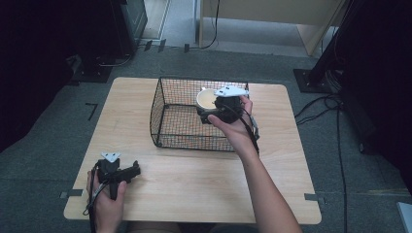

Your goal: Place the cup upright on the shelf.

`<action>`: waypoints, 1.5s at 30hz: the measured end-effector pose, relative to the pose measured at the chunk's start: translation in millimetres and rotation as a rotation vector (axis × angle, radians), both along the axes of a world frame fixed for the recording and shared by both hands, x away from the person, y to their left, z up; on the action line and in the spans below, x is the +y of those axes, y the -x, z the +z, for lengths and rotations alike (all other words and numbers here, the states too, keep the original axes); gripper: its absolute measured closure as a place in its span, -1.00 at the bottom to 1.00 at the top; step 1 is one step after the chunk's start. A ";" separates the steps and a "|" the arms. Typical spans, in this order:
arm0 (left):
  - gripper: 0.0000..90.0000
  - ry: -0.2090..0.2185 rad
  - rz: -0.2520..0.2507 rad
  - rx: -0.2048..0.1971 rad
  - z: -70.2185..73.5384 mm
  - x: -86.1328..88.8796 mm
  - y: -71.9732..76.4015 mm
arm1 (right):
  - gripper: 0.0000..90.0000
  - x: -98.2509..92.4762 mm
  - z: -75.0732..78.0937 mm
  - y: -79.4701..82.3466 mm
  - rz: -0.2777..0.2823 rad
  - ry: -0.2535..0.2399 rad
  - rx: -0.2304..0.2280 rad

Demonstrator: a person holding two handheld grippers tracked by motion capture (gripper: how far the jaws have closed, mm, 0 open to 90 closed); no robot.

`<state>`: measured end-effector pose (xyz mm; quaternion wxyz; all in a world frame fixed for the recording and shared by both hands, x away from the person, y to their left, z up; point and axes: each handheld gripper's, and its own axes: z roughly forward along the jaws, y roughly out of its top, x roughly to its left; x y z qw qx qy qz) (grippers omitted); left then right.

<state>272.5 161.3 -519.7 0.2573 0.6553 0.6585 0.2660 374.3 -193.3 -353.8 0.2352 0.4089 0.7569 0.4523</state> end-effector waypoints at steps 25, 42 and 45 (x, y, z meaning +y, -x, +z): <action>-1.00 0.001 0.000 0.000 0.0 0.0 0.0 | -0.80 14.1 -53.3 -78.6 0.058 0.044 0.153; -1.00 0.000 -0.001 0.002 0.1 0.0 0.1 | -0.79 11.8 -86.5 -97.4 0.132 0.084 0.260; -1.00 0.000 -0.002 0.001 0.1 0.0 0.1 | -0.79 12.7 -89.3 -98.2 0.133 0.112 0.274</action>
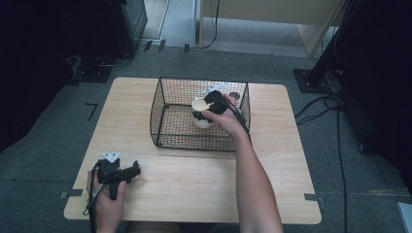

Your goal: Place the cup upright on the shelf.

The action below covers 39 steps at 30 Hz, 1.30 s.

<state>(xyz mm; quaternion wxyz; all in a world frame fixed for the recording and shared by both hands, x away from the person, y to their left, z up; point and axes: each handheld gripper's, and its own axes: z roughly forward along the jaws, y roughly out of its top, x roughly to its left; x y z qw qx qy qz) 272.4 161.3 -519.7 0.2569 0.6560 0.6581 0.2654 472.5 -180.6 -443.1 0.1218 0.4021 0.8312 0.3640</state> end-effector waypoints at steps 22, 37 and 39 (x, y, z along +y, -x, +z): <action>-1.00 0.001 0.000 -0.001 0.0 -0.2 -0.2 | -0.93 -0.5 0.3 3.3 -0.012 0.070 0.028; -1.00 0.001 0.000 -0.001 -0.1 -0.2 -0.2 | -0.94 -13.3 34.9 16.9 -0.030 -0.027 -0.091; -1.00 0.001 0.000 -0.002 -0.1 -0.2 -0.2 | -0.94 -15.6 40.5 20.7 -0.032 -0.035 -0.103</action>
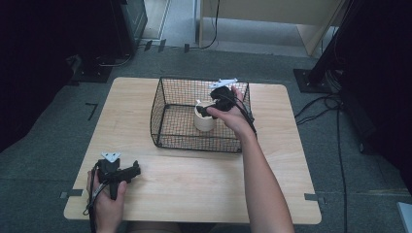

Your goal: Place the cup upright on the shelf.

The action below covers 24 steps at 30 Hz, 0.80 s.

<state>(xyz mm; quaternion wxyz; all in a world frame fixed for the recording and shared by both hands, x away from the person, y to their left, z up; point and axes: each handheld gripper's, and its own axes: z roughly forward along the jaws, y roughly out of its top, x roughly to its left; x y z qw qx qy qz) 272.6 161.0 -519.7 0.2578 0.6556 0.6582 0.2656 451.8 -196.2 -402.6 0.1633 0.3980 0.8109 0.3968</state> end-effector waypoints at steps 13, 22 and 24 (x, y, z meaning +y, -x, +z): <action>-1.00 0.000 0.000 0.000 0.0 0.0 0.0 | -0.94 0.1 29.3 46.1 0.027 0.001 -0.057; -1.00 0.000 0.001 -0.001 -0.1 -0.1 -0.1 | -0.92 -7.3 36.5 81.4 0.033 -0.008 -0.075; -1.00 0.000 0.001 -0.002 -0.1 -0.1 -0.1 | -0.91 -9.4 36.6 88.0 0.038 -0.015 -0.076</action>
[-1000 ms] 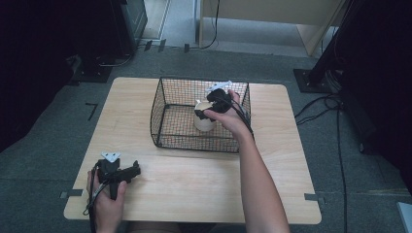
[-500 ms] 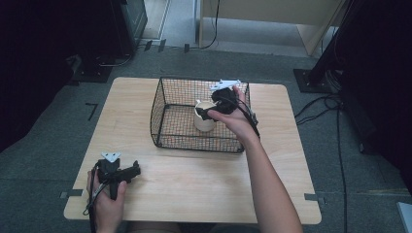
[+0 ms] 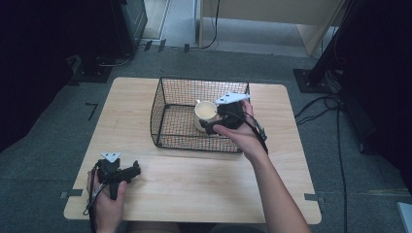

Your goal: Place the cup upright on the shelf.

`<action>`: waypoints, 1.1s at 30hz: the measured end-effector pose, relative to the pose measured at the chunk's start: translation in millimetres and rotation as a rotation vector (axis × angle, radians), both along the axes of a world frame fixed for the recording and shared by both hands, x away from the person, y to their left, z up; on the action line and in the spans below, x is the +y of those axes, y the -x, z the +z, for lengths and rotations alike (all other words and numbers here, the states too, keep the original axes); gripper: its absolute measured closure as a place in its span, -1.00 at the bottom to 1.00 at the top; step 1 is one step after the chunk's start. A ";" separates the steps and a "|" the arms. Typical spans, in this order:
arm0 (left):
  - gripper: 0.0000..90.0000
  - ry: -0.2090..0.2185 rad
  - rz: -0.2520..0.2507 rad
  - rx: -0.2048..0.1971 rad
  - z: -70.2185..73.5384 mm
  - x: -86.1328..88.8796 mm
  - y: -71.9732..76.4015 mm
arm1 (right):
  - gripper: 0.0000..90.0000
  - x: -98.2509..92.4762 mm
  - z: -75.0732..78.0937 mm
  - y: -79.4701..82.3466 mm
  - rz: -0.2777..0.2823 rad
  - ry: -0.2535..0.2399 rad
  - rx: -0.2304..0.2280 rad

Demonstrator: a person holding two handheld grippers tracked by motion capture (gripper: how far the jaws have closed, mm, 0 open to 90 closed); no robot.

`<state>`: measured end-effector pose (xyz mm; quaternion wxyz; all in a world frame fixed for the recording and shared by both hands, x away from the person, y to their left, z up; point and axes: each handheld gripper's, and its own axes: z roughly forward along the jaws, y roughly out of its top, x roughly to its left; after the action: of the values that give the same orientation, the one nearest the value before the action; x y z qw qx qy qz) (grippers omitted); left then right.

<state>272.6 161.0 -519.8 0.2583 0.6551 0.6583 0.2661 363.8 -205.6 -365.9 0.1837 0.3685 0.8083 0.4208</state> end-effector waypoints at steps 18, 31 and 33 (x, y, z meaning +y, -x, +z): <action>-1.00 0.000 0.000 -0.001 -0.1 0.0 0.0 | -0.91 -34.7 -19.4 53.8 -0.037 0.045 -0.050; -1.00 0.000 -0.001 0.000 -0.1 0.0 0.1 | -0.90 -79.0 -37.0 90.9 -0.120 0.033 -0.053; -1.00 0.000 -0.001 0.000 -0.1 0.0 0.1 | -0.90 -86.9 -39.8 95.0 -0.139 0.029 -0.047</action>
<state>272.6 161.0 -519.8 0.2582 0.6553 0.6580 0.2661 268.8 -292.5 -405.8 0.2368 0.4110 0.7824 0.4036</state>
